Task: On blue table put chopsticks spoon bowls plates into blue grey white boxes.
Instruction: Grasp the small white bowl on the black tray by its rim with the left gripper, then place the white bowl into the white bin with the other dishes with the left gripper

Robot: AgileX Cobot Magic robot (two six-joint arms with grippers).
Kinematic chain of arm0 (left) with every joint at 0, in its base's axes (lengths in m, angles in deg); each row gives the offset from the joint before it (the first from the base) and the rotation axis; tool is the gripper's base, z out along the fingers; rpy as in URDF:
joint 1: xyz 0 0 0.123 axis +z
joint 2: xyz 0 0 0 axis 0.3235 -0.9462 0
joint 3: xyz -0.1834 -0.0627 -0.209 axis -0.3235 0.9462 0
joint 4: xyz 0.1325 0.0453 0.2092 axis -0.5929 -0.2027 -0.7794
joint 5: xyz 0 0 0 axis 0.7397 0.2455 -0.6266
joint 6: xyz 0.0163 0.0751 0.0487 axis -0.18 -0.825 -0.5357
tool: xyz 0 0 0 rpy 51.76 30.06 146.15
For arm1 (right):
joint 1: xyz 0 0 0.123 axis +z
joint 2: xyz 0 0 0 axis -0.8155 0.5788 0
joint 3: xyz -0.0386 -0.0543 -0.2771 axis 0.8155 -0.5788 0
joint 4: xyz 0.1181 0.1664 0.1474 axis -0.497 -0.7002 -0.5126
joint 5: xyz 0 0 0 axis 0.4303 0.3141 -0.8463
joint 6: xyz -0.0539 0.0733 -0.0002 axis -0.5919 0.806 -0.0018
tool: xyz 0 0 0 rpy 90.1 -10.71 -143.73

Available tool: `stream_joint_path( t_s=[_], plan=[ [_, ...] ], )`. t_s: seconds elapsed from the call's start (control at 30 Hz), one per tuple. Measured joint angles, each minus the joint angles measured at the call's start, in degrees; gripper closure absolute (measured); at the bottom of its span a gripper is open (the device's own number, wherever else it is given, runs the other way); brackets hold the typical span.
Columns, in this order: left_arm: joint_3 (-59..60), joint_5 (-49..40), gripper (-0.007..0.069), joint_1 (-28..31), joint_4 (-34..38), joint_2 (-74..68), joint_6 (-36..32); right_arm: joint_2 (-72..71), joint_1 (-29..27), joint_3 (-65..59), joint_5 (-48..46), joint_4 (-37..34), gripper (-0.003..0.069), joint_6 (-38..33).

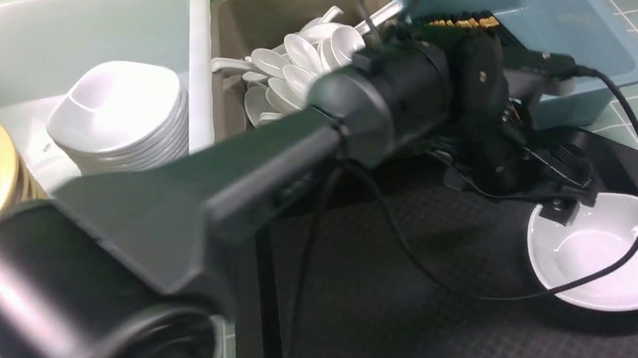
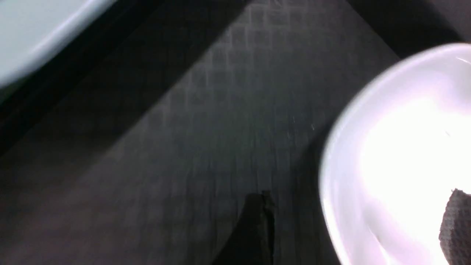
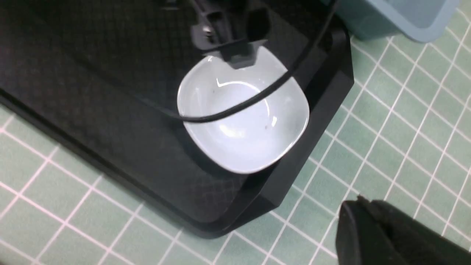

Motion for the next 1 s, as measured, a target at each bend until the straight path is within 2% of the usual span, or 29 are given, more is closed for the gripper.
stream_joint_path(
  t_s=[0.13, 0.27, 0.37, 0.43, 0.47, 0.5, 0.53, 0.6, 0.73, 0.83, 1.0],
  plan=[
    [-3.36, -0.12, 0.0085, -0.37, 2.98, -5.01, -2.43, -0.56, 0.0, -0.51, 0.0, 0.12, 0.0594, 0.0],
    [-5.31, 0.18, 0.0179, -1.31, 3.27, -7.0, -3.0, -0.56, 0.0, -0.53, 0.17, 0.17, 0.0594, -0.05],
    [-5.61, 0.36, 0.0277, -1.85, 2.13, -7.4, -3.0, -0.56, 0.0, -0.53, 0.42, 0.23, 0.0594, -0.1],
    [-5.66, 0.54, 0.0424, -2.03, 0.6, -7.4, -3.0, -0.56, 0.0, -0.53, 1.02, 0.23, 0.0594, -0.1],
    [-5.66, 0.48, 0.0447, -2.03, 0.37, -7.4, -3.0, -0.56, 0.0, -0.53, 1.09, 0.23, 0.0594, -0.1],
    [-5.91, 0.09, 0.051, -1.88, 0.36, -7.15, -2.86, -0.56, 0.0, -0.53, 1.79, 0.23, 0.0592, -0.1],
    [-5.97, -0.05, 0.051, -1.87, 0.3, -7.05, -2.86, -0.56, 0.0, -0.53, 1.79, 0.23, 0.0592, -0.1],
    [-7.05, -2.78, 0.0566, -1.55, -1.52, -5.34, -2.86, -0.56, 0.0, -0.53, 3.25, 0.23, 0.0591, -0.1],
    [-8.56, -7.41, 0.0618, 0.1, -3.28, -1.47, -2.86, -0.44, 0.0, -0.45, 7.12, 0.15, 0.0591, -0.1],
    [-9.08, -10.3, 0.062, 3.3, -4.98, 3.77, -2.98, 1.02, 0.0, 1.31, 9.6, -0.78, 0.0591, -0.64],
    [-9.59, -14.67, 0.062, 11.69, -7.59, 14.35, -3.0, 7.53, 0.0, 7.89, 13.33, -8.92, 0.0591, -7.8]
  ],
)
